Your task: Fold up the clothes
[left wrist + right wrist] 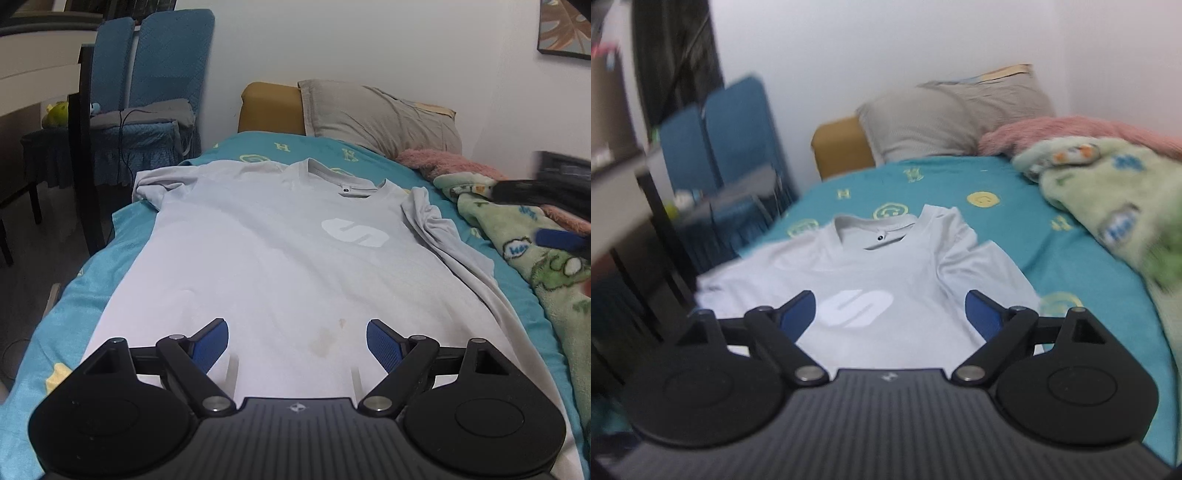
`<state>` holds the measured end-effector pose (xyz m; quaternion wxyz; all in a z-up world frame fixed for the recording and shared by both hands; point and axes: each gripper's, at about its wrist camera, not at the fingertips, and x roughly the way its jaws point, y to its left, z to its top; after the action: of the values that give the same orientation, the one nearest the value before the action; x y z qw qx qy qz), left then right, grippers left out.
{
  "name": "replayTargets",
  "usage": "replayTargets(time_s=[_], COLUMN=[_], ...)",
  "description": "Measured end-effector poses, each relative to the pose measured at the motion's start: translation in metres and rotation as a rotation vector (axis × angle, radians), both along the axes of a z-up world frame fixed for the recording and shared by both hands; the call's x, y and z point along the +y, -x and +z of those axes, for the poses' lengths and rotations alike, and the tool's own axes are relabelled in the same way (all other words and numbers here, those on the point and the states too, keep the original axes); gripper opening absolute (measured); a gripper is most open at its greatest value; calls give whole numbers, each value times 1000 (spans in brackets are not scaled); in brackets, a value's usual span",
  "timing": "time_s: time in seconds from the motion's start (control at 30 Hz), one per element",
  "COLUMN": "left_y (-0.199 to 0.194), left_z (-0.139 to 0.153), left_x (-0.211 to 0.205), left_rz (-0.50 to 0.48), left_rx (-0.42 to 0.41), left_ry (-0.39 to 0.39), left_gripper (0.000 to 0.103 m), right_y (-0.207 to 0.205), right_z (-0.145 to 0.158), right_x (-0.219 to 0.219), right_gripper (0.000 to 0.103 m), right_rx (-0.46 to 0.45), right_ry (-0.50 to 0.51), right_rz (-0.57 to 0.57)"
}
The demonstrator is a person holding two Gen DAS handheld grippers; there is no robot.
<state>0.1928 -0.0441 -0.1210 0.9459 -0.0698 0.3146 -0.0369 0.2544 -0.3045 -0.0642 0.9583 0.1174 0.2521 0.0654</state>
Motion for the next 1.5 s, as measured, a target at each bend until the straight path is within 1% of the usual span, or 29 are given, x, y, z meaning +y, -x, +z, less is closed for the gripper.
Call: replayTargets(time_s=[0.07,0.17,0.23,0.3,0.43,0.47,0.5,0.53,0.6,0.7,0.77,0.83,0.93,1.0,1.07,1.2,1.23,1.37,1.4,1.47,1.5], left_y=[6,15,21,27,36,38,40,41,41,41,40,35,13,-13,-46,-112,-127,-179,-191,-209,-217], left_z=[3,8,12,13,7,4,1,-1,-10,-20,-25,-29,-29,-26,-22,-14,-13,-21,-25,-36,-42], left_x=[0,1,1,-5,-24,-29,-35,-41,-53,-64,-71,-78,-92,-110,-136,-196,-211,-268,-280,-299,-309], left_rz=[-6,-13,-18,-43,-113,-134,-154,-174,-206,-252,-279,-285,-272,-271,-264,-302,-302,-355,-375,-422,-445], left_rx=[-11,-25,-34,-42,-43,-43,-43,-43,-26,-13,-11,-12,-10,-18,-43,-105,-109,-134,-134,-114,-103], left_ry=[-11,-13,-15,-46,-120,-142,-163,-185,-234,-261,-283,-304,-289,-279,-291,-348,-356,-400,-416,-446,-461], left_gripper=[84,84,84,84,84,84,84,84,84,84,84,84,84,84,84,84,84,82,82,76,75], right_y=[40,92,117,135,137,137,136,135,132,128,129,133,136,139,142,141,139,127,124,117,114], right_z=[13,27,30,29,32,32,30,28,23,16,15,17,20,21,20,6,2,-16,-20,-28,-33], right_x=[0,-1,-5,-14,-36,-41,-45,-49,-55,-62,-67,-72,-84,-93,-103,-118,-121,-128,-129,-132,-133], right_gripper=[89,90,90,90,90,92,101,103,103,103,103,103,103,103,103,103,103,103,103,103,103], right_rx=[6,-10,-24,-39,-71,-82,-93,-104,-87,-55,-55,-67,-76,-73,-66,-50,-42,-8,-4,6,11], right_ry=[-13,-38,-53,-69,-108,-112,-116,-120,-112,-110,-120,-140,-152,-155,-163,-184,-192,-199,-196,-183,-175], right_rz=[-40,-102,-131,-165,-173,-187,-202,-217,-231,-233,-242,-256,-314,-363,-415,-494,-504,-524,-532,-554,-563])
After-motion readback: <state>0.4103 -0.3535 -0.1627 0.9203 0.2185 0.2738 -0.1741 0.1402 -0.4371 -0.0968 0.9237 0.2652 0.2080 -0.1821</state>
